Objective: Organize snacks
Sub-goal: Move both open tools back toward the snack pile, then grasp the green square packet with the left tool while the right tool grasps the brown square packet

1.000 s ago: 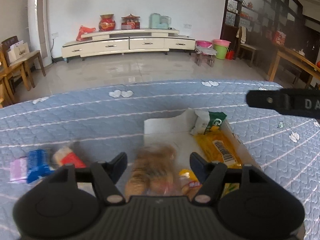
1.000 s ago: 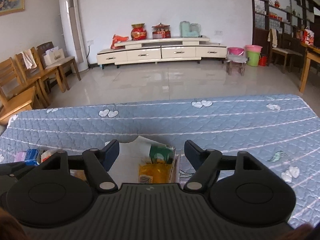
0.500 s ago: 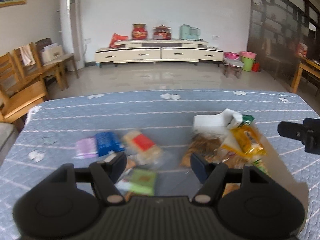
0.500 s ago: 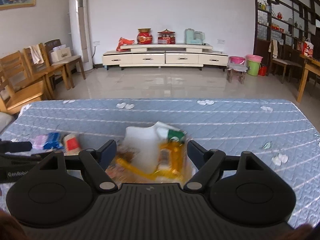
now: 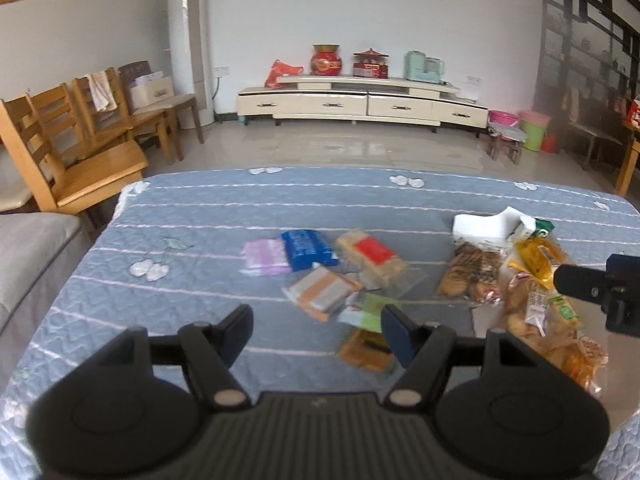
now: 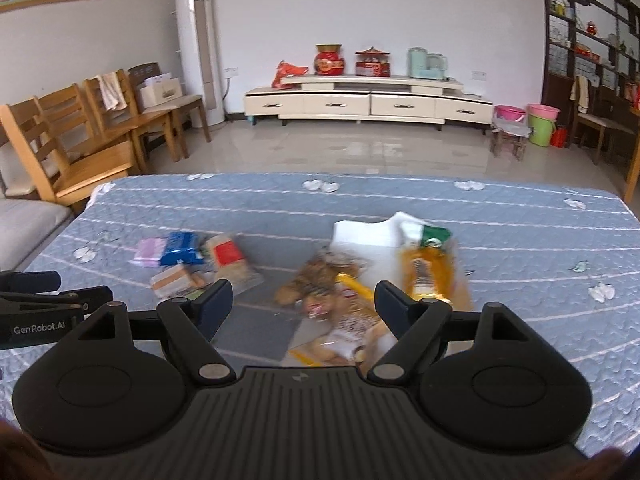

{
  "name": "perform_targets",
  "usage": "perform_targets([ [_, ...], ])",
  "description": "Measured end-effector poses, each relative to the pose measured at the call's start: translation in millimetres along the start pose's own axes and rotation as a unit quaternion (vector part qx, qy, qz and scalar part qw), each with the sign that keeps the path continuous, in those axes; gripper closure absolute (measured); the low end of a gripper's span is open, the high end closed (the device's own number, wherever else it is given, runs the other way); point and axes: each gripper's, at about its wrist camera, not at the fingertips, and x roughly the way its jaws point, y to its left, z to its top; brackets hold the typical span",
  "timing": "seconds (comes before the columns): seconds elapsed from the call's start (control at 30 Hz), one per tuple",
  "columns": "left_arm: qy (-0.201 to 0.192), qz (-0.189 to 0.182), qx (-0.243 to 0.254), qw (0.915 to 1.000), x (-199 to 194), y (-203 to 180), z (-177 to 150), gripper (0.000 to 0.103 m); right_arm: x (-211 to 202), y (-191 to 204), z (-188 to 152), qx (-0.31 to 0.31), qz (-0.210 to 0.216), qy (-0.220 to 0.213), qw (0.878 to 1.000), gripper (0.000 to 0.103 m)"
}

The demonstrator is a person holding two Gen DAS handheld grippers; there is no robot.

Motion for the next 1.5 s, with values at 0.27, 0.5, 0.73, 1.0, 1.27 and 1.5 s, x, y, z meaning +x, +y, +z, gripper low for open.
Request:
perform_targets([
  [0.27, -0.002, 0.008, -0.01, 0.9999, -1.5, 21.4, -8.9, 0.033, 8.0, 28.0, -4.9, -0.013, 0.021, 0.011, 1.0, 0.005],
  [0.5, 0.003, 0.009, -0.019, 0.9998, 1.9, 36.8, -20.3, 0.033, 16.3, 42.7, -13.7, -0.018, 0.031, 0.021, 0.999, 0.003],
  [0.73, 0.017, 0.009, -0.029, 0.9994, 9.9, 52.5, -35.9, 0.033, 26.0, 52.2, -26.8, -0.025, 0.043, 0.034, 0.998, 0.0],
  [1.0, 0.038, 0.014, -0.041, 0.9983, 25.1, 62.1, -47.1, 0.033, 38.7, 49.1, -40.7, -0.023, 0.048, 0.05, 0.997, 0.0],
  [1.27, 0.044, -0.015, -0.034, 0.9983, 47.7, 45.0, -39.5, 0.028, 46.5, 43.8, -54.2, -0.024, 0.048, 0.064, 0.997, 0.0],
  [1.5, 0.052, -0.063, 0.01, 0.9966, 85.0, -0.7, -10.2, 0.013, 42.1, 32.1, -65.7, -0.012, 0.051, 0.066, 0.996, 0.0],
])
